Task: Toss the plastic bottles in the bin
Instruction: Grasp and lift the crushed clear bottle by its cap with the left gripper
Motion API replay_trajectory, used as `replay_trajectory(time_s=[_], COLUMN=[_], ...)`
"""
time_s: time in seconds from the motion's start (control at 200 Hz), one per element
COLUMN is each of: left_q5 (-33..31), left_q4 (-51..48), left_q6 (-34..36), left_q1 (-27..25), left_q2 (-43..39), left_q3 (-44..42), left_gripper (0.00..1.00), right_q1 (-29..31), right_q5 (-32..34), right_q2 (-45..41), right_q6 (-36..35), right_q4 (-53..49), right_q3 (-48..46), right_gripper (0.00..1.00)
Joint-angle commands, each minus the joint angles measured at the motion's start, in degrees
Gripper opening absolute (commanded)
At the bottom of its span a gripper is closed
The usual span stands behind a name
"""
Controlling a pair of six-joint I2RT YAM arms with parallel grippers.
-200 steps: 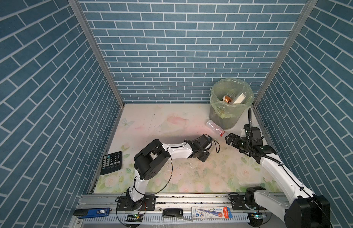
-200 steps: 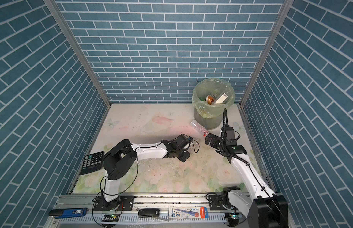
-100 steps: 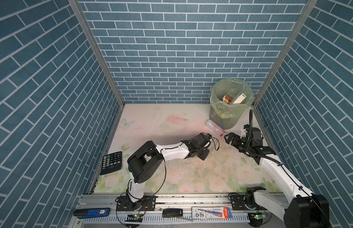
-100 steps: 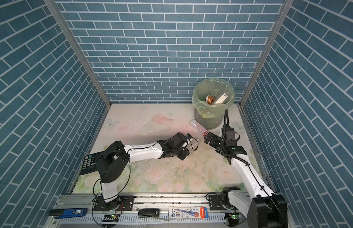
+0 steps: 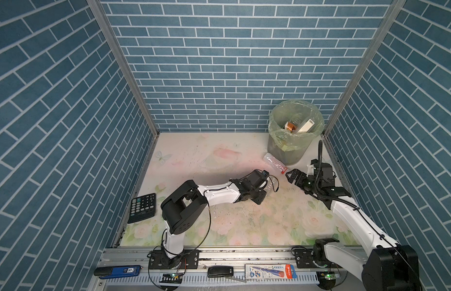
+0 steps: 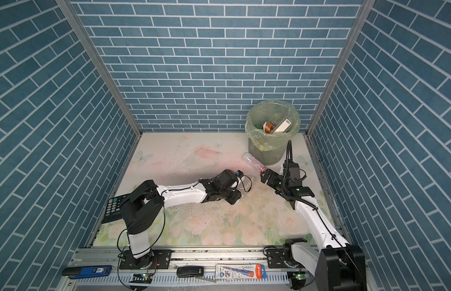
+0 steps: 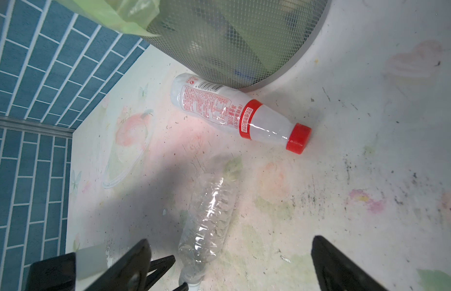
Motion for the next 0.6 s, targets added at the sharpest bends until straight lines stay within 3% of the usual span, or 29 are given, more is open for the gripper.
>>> replay_trajectory(time_s=[0.0,0.34,0.595], left_q5=[0.73,0.02,-0.08], left_q4=[-1.19,-1.34,-0.23], left_q6=[-0.51,-1.75,-2.81], left_q1=[0.27,-0.68,-0.84], left_q2=[0.45,3.8,5.42], left_q3=[-1.19,0.17,0.25], left_gripper=[0.48,0.52,0.4], right_q1=[-0.38,-0.47,-0.81], right_q5=[-0.59,-1.17,-1.14], right_q2=[0.04,0.13,-0.27], right_q6=[1.78,2.26,2.26], right_q4=[1.33,2.45,2.87], right_q3=[-1.32,-2.45,-3.24], right_gripper=[0.99,0.99,0.98])
